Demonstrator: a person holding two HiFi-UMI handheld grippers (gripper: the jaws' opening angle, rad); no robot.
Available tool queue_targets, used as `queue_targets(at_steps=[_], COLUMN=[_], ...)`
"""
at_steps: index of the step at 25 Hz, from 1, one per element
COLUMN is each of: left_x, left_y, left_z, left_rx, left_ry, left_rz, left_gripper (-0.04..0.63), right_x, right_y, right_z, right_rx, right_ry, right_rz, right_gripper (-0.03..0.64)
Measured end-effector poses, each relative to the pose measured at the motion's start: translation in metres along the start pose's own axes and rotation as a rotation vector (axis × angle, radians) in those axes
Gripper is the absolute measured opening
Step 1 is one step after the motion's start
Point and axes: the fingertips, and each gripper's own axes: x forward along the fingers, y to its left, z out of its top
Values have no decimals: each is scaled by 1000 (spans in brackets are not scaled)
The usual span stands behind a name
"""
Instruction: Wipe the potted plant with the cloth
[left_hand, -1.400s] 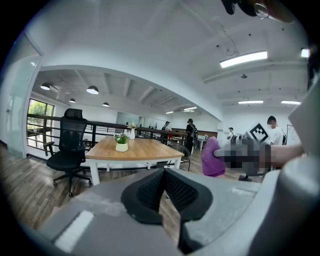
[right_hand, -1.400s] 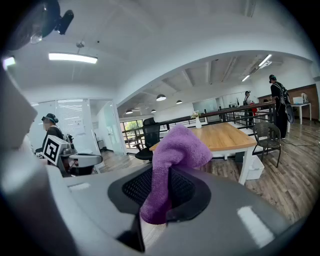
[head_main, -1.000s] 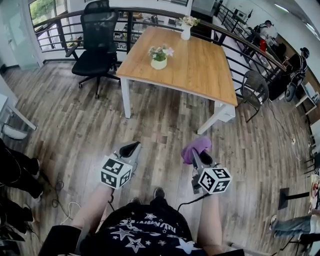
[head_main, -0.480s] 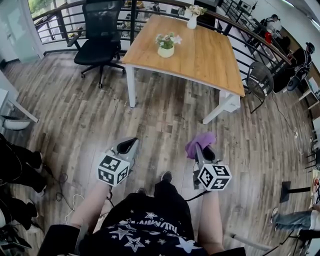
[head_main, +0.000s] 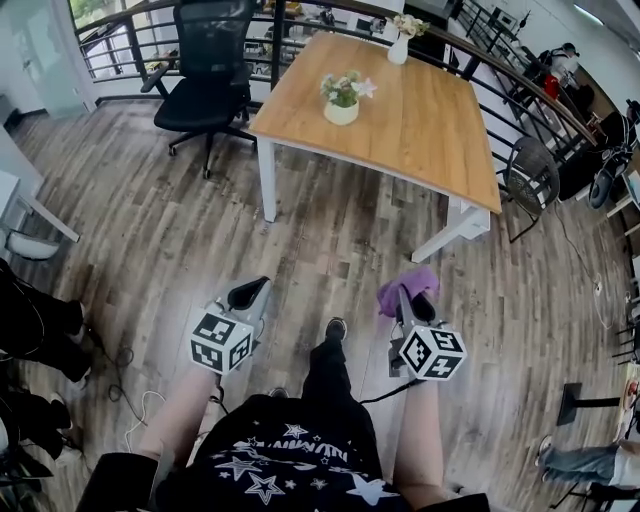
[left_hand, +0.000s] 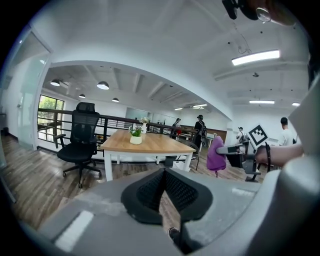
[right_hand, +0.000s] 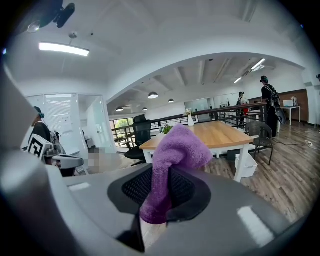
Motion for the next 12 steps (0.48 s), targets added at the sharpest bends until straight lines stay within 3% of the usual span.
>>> queue_targets(at_steps=[12], left_x=[130], left_y=[40], left_z=[50], left_rx=[-7], left_ry=[16], left_rz=[42], left_gripper=[2], right_x=[121], right_y=[-79], right_z=[56], right_rx=[23], right_ry=[14], right_rz=[48], right_gripper=[81])
